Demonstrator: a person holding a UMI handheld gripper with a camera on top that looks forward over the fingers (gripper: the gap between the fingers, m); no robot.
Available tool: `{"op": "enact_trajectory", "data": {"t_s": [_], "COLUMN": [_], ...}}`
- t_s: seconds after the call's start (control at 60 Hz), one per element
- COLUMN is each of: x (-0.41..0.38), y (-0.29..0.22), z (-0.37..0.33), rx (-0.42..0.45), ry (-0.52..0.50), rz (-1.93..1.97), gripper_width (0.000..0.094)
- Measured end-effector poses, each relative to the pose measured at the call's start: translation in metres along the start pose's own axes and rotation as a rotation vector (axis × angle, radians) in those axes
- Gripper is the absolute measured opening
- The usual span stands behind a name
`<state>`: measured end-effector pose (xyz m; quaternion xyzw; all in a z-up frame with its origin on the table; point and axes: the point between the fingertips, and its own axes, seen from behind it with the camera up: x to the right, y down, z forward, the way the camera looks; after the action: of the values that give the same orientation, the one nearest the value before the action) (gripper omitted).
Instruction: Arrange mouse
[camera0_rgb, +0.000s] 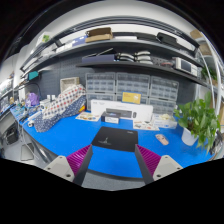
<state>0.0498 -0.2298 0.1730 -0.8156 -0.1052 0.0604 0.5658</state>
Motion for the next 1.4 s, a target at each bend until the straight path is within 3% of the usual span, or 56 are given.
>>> {"op": "enact_trajectory", "data": {"t_s": [0.25, 0.45, 0.7, 1.017, 1.2, 1.3, 1.4], "x": [0.077, 0.163, 0.262, 0.325, 0.344, 0.354, 0.355], "y": [0.088, 0.129, 0.136, 0.116, 0.099, 0.094, 0.093], "z": [0.020, 0.047, 0.119, 0.240, 0.289, 0.307, 0.316], "rx": [-0.136, -0.208, -0.245, -0.292, -0.304, -0.315, -0.326], "ry": [0.096, 0.216, 0.306, 0.273, 0.247, 0.245, 0.224], "rz": [0.053, 0.108, 0.114, 0.122, 0.139, 0.158, 0.196], "gripper_width": [0.0862, 0.0857, 0.0846, 0.0817, 0.0748, 0.0665, 0.0516]}}
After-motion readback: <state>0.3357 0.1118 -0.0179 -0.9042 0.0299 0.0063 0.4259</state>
